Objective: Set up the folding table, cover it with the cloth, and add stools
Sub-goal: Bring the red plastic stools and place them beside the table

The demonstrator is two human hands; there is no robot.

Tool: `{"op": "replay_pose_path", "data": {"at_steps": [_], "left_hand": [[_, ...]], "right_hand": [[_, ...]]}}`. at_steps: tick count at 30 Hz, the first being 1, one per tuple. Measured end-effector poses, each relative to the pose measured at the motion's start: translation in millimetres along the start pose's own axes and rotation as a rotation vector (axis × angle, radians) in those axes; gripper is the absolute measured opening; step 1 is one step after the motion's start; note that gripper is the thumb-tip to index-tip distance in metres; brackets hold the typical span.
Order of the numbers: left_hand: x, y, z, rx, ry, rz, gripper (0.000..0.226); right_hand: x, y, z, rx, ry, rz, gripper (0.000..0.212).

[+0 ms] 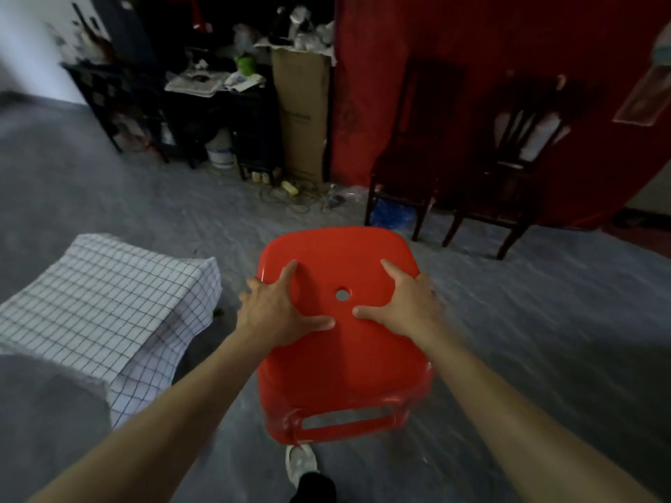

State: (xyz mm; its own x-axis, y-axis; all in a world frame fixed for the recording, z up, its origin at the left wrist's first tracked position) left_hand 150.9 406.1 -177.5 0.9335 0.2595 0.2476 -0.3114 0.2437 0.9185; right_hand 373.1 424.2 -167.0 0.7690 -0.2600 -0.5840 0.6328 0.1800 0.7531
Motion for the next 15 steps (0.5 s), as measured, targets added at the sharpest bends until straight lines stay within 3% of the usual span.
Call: {"op": "replay_pose_path", "data": {"at_steps": [15], "left_hand": [[-132,33,-99,0.060,0.253,0.164,0.128]], "right_hand": [[-159,-93,-115,-0.160,0.184,0.183,0.118]]}}
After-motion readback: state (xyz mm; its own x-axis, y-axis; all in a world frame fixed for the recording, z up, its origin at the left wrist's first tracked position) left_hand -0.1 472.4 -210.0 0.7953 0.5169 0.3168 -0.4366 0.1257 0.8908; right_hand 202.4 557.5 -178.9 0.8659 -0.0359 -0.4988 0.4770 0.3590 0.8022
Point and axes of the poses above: each hand's wrist, its own z-axis away from the middle knuckle, its own y-axis out of the back of the hand, x = y × z, the point moved 3 cm from there along -z, towards the middle knuckle, and after that the axes turned 10 degrees about -z, right-handed, at the moved point
